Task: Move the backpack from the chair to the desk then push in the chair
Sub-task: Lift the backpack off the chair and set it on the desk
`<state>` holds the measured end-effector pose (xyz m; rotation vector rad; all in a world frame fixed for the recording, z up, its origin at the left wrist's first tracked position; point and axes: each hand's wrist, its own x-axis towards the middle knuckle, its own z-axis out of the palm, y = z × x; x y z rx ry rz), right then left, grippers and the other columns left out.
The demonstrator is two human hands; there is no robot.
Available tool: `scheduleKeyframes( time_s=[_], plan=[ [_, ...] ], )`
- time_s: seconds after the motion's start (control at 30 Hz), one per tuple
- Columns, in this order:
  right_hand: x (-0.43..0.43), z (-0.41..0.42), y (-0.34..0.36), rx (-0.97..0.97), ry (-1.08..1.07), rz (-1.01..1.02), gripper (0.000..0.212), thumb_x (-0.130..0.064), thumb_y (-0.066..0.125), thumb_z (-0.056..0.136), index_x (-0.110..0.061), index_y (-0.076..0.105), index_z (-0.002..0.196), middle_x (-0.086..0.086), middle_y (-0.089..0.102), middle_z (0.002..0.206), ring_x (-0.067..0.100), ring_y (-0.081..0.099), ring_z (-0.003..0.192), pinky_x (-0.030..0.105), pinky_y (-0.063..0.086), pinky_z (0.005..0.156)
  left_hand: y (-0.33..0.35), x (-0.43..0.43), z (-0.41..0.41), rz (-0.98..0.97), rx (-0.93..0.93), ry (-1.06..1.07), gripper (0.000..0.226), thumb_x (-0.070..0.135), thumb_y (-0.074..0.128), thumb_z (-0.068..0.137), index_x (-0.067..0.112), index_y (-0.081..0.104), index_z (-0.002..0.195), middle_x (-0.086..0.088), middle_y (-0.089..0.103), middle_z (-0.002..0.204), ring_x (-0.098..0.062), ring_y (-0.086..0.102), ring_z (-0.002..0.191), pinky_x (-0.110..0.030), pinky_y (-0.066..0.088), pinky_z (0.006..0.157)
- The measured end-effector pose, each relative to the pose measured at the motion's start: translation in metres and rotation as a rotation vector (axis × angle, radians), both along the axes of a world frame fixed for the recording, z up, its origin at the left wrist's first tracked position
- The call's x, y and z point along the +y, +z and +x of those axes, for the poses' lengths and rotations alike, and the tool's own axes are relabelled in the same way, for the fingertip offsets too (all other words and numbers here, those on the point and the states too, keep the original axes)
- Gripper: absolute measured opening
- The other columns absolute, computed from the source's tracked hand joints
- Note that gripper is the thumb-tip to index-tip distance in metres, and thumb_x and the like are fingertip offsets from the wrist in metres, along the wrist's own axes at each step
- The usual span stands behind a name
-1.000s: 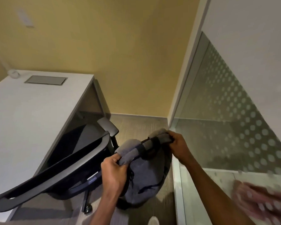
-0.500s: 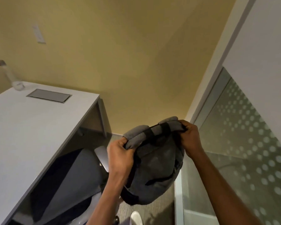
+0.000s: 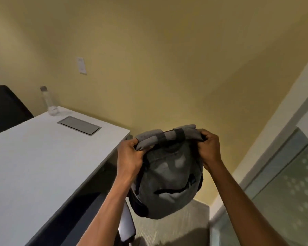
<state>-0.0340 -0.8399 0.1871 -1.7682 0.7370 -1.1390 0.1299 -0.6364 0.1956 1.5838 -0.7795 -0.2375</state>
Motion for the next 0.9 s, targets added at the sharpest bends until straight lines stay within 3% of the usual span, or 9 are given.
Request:
scheduleKeyframes(
  time_s=[0.1, 0.2, 0.37, 0.47, 0.57, 0.77, 0.9],
  plan=[
    [-0.026, 0.041, 0.002, -0.054, 0.063, 0.068, 0.044, 0.019, 0.055, 0.084, -0.016, 0.08, 0.092, 0.002, 0.08, 0.088, 0.023, 0.076, 0.085, 0.035, 0.065, 0.075, 0.006, -0.019, 0.039, 0.096, -0.07, 0.111, 0.016, 0.029, 0.084, 0.088, 0.021, 0.086, 0.102, 0.01, 0.084, 0.092, 0.003, 0.077, 0.081, -0.028, 0.068, 0.074],
    [-0.06, 0.1, 0.004, -0.076, 0.101, 0.08, 0.053, 0.022, 0.052, 0.081, -0.023, 0.08, 0.084, -0.003, 0.079, 0.082, 0.013, 0.073, 0.078, 0.028, 0.062, 0.07, 0.013, -0.046, 0.096, 0.211, -0.165, 0.204, 0.018, 0.032, 0.083, 0.087, 0.016, 0.086, 0.094, 0.0, 0.082, 0.082, -0.013, 0.076, 0.073, -0.046, 0.066, 0.068],
    [-0.109, 0.191, -0.004, -0.026, 0.161, 0.051, 0.036, 0.018, 0.058, 0.078, -0.011, 0.078, 0.084, 0.003, 0.075, 0.078, 0.01, 0.065, 0.073, 0.031, 0.056, 0.066, 0.02, -0.079, 0.189, 0.642, -0.528, 0.36, 0.023, 0.04, 0.076, 0.087, 0.017, 0.079, 0.086, -0.013, 0.075, 0.076, -0.039, 0.069, 0.069, -0.04, 0.053, 0.059],
    [-0.136, 0.253, -0.007, 0.014, 0.208, 0.027, 0.033, 0.015, 0.062, 0.078, -0.014, 0.077, 0.08, 0.0, 0.075, 0.077, 0.004, 0.063, 0.071, 0.026, 0.053, 0.066, 0.022, -0.105, 0.247, 0.733, -0.48, 0.383, 0.021, 0.029, 0.073, 0.09, 0.011, 0.074, 0.08, -0.013, 0.072, 0.074, -0.036, 0.067, 0.067, -0.04, 0.056, 0.059],
    [-0.156, 0.31, -0.011, 0.033, 0.216, 0.055, 0.032, 0.016, 0.061, 0.078, -0.013, 0.074, 0.077, 0.002, 0.074, 0.077, 0.006, 0.062, 0.07, 0.027, 0.052, 0.065, 0.027, -0.131, 0.302, 0.738, -0.389, 0.385, 0.016, 0.015, 0.072, 0.092, 0.002, 0.075, 0.083, -0.019, 0.072, 0.078, -0.038, 0.069, 0.073, -0.05, 0.064, 0.071],
    [-0.177, 0.402, -0.026, 0.052, 0.179, 0.162, 0.036, 0.015, 0.059, 0.078, -0.02, 0.058, 0.071, -0.004, 0.06, 0.07, 0.001, 0.046, 0.061, 0.018, 0.04, 0.059, 0.033, -0.184, 0.401, 0.689, -0.28, 0.41, 0.012, 0.005, 0.074, 0.093, -0.004, 0.081, 0.096, -0.022, 0.077, 0.089, -0.036, 0.071, 0.083, -0.048, 0.063, 0.08],
    [-0.184, 0.447, -0.042, 0.052, 0.161, 0.21, 0.044, 0.017, 0.056, 0.081, -0.023, 0.044, 0.069, -0.006, 0.047, 0.068, 0.005, 0.035, 0.059, 0.013, 0.035, 0.056, 0.03, -0.215, 0.454, 0.684, -0.304, 0.438, 0.011, -0.001, 0.072, 0.093, -0.004, 0.081, 0.097, -0.019, 0.078, 0.088, -0.034, 0.071, 0.083, -0.037, 0.055, 0.074]
  ],
)
